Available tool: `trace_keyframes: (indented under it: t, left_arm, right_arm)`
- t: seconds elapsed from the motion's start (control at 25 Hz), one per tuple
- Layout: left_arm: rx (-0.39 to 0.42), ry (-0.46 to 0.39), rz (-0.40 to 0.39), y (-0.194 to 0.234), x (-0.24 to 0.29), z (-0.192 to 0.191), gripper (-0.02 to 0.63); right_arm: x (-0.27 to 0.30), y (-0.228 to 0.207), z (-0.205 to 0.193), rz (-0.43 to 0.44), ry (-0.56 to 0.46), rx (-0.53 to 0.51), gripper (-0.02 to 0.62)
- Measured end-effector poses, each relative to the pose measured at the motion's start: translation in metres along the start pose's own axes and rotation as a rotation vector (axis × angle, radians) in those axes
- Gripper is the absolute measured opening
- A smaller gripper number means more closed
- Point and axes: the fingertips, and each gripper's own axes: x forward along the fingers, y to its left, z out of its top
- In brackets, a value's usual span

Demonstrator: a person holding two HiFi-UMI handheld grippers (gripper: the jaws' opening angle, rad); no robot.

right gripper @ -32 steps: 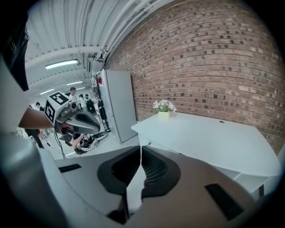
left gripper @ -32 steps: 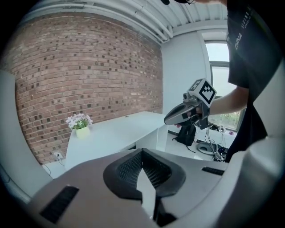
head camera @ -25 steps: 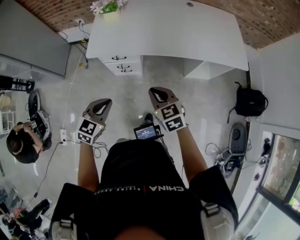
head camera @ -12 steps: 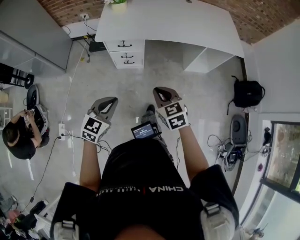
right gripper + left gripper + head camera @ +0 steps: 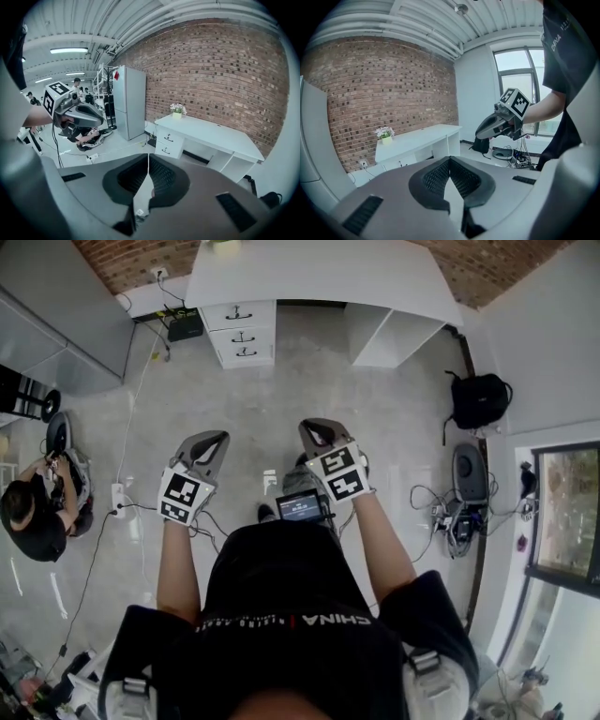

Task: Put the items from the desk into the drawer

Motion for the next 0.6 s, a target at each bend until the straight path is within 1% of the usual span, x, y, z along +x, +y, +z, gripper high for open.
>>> trace_keyframes:
  t: [0.16,0.28,0.44,0.6]
  left_arm:
    - [0.028,0.021,-0.014,-0.035,0.0,-0.004,0.012]
    - [0.022,0.037,-0.026,-0.063,0.007,-0.005,0.012]
    - [0.008,0.041,-0.024,-0.091,0.021,0.002,0.012]
    - [0.023,0.042,-0.035,-0.117,0.048,0.015,0.012]
  right_arm:
    - [-0.031,0.0,-0.014,-0.012,0.0,-0.002,0.021]
    - [-0.047,-0.008,-0.025,-0.01,0.005,-0.007,0.021]
    - [-0.066,-0.02,-0.034,0.009,-0.002,-0.008,0.02]
    - [-0.079,-0.043,-0.05,0.021,-0.013,0.024,0.021]
